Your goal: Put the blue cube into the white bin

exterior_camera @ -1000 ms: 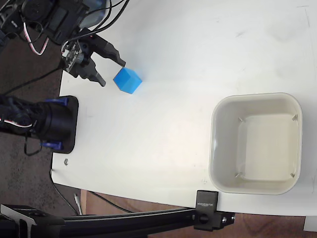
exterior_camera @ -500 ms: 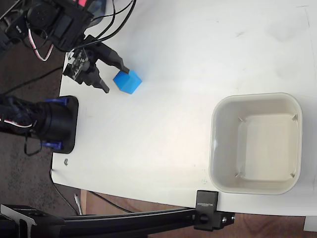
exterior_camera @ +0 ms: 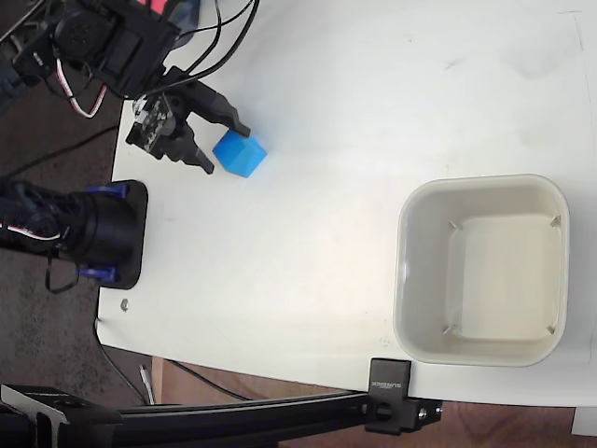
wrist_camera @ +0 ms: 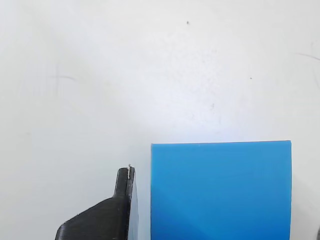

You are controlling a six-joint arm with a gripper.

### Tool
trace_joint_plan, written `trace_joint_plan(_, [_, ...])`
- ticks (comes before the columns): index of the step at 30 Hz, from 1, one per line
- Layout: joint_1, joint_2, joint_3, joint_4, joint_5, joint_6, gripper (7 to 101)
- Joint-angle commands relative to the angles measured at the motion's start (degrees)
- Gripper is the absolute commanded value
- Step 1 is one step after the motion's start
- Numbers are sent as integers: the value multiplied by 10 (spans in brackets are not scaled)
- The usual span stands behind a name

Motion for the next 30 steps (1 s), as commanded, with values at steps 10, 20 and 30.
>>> trace_joint_plan(10, [17, 13, 9, -41, 0, -18, 817])
trace_joint_plan(20, [4, 27, 0, -14, -7, -9, 398])
trace_joint_plan(30, [128, 97, -112, 22, 18, -260, 390])
